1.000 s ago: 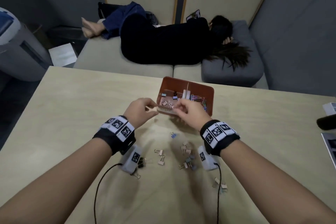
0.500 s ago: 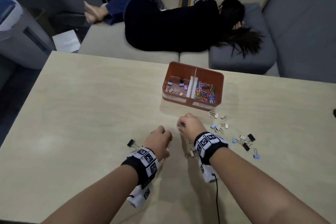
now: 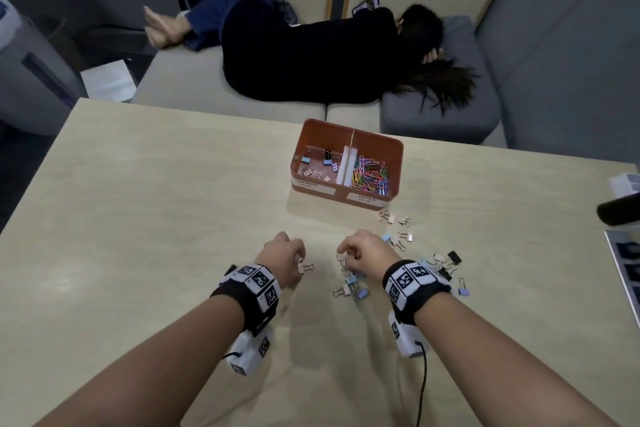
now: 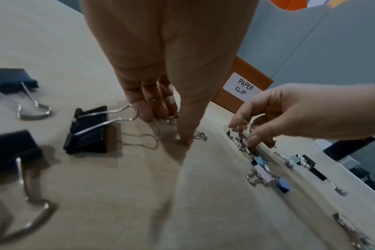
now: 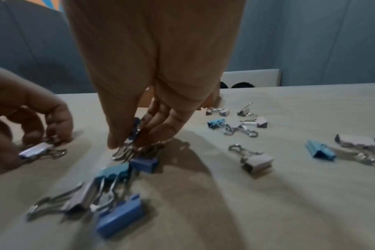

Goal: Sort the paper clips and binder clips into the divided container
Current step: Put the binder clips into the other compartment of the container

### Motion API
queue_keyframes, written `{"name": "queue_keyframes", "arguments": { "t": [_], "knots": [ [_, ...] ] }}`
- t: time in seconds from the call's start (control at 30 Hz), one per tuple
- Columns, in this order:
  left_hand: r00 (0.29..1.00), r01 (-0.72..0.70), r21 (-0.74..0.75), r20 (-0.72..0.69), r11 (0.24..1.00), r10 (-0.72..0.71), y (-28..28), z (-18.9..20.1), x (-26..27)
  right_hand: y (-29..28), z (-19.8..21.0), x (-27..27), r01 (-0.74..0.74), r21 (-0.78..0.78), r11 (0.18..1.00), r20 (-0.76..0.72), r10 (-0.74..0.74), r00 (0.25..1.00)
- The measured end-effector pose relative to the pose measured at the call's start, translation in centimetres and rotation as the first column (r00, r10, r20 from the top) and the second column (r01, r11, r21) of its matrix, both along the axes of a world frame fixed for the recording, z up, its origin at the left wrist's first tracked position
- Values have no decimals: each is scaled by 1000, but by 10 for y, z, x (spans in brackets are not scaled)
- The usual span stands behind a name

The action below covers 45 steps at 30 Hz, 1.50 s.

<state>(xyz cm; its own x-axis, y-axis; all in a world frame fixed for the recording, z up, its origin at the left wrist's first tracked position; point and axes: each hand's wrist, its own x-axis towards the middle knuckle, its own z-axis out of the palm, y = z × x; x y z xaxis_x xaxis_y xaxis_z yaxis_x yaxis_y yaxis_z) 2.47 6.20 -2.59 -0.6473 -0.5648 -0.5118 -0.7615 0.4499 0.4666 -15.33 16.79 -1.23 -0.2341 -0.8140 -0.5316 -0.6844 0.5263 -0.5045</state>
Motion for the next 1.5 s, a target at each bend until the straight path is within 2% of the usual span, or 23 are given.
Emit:
{"name": "queue_keyframes", "arguments": {
  "t": [0.3,0.5,0.6,0.7,0.8,0.97,1.1,1.27,1.5],
  "knots": [
    [999,-36,18,-24,999,37,4,-6,-5,-8,-21,16,28,-31,999,-112,-32,993],
    [1000,-1,19,-16,1000,1,-1,-5,-8,-4,-14,16,14,-53,999,-95,-19,995],
    [999,18,-2,-33,1000,-18,-5,-3,-9,1,-8,5,78,-95,992,-93,-87,992],
    [996,26,-34,-82,999,-29,-7,1,-13,5,-5,-8,204,-136,969,-50,-213,976],
    [989,35,-9,-140,999,-36,-4,5,-18,10,-4,-17,294,-117,949,-4,-297,955],
    [983,67,93,-176,993,-50,17,4,-31,15,-5,-13,188,-40,981,5,-188,982],
    [991,15,109,-136,994,0,35,-3,-44,12,-10,-7,121,-27,992,-29,-122,992],
    [994,-94,60,-51,994,97,41,-10,-54,9,-14,-6,170,-29,985,-46,-171,984],
    [998,-45,20,40,999,44,14,-3,-50,8,-8,-7,188,-22,982,21,-188,982]
  ]
}}
